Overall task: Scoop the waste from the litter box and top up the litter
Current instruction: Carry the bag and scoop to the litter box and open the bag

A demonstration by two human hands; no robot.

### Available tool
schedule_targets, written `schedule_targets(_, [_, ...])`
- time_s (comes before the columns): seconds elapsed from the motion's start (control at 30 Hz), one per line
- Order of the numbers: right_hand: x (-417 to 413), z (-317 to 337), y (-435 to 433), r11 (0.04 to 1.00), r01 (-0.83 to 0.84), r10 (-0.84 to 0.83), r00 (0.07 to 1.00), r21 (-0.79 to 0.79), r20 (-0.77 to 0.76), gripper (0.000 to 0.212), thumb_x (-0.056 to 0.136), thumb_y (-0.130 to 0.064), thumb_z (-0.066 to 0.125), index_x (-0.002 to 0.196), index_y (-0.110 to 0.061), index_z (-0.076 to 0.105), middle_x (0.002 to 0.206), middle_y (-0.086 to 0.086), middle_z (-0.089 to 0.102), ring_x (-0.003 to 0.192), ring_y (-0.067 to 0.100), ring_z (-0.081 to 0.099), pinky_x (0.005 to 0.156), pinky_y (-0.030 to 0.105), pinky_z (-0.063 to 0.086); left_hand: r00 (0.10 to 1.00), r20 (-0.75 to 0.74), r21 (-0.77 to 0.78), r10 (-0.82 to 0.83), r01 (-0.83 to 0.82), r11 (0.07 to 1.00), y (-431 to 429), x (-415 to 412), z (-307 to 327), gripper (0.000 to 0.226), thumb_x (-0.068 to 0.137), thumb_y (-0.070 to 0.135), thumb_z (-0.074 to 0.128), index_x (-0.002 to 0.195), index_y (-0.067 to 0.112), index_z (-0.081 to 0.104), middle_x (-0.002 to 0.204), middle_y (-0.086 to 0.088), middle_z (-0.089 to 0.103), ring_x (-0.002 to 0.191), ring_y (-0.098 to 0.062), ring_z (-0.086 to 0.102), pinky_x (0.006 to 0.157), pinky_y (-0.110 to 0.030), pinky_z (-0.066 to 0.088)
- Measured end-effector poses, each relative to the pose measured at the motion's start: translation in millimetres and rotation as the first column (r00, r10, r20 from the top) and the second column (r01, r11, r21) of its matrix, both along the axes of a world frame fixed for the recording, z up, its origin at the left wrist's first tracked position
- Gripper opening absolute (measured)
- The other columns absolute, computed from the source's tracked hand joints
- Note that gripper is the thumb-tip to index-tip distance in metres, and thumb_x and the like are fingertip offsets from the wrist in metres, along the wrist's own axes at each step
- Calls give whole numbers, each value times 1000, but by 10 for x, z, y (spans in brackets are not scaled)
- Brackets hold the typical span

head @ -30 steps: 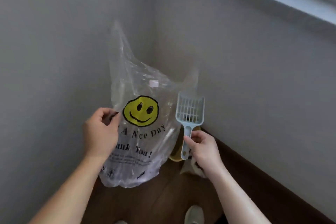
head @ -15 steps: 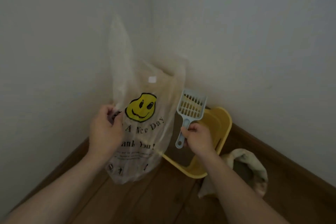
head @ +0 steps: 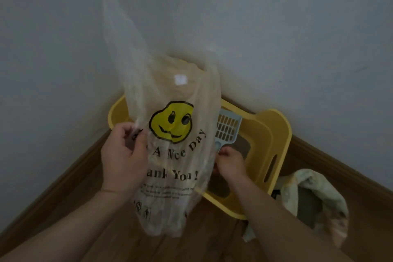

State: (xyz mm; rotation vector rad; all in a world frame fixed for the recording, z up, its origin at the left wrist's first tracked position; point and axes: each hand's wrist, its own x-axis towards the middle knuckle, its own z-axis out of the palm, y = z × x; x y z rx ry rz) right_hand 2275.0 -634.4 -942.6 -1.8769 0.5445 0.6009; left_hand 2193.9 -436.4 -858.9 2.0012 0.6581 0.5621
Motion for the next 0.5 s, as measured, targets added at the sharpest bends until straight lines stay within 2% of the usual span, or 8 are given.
schedule_targets(0.1, [62,-155,-7,995,88,-81,989,51,-125,3,93,-9,64,91,-9,66,95,9,70,87,25,69,79,45,61,1000,23,-15,19,-19,1000,53,-12,-59,20,91,20,63,81,34,53,78,8,64,64,0,59,58,-17,47])
schedule_targets(0.23, [118,-278,12,995,101,-96,973,12,-210,1,90,-10,66,89,-9,66,101,14,70,91,31,68,76,44,62,999,42,14,9,-10,1000,54,-58,-81,20,90,17,64,84,33,54,78,11,64,67,1,60,56,-8,44])
schedule_targets(0.33, [116,-265,6,998,69,-65,967,8,-246,11,93,-6,60,83,-10,60,102,13,67,93,29,65,72,37,58,999,42,24,-15,14,1000,63,-112,-115,26,89,16,65,80,36,52,77,8,64,67,-10,62,57,-19,47])
schedule_targets(0.4, [105,-220,-20,1000,14,-19,971,-20,-237,9,93,-9,58,85,-11,58,104,12,66,95,28,64,84,39,57,999,34,44,-38,37,998,80,-152,-119,27,88,14,65,78,35,51,73,4,64,67,-18,63,59,-28,47])
schedule_targets(0.5, [139,28,-44,979,-109,95,992,-170,-86,6,92,-16,62,93,-11,65,96,7,67,92,25,64,88,41,56,996,36,58,-79,77,995,102,-190,-59,28,88,12,66,76,33,51,69,1,63,65,-19,62,59,-25,45])
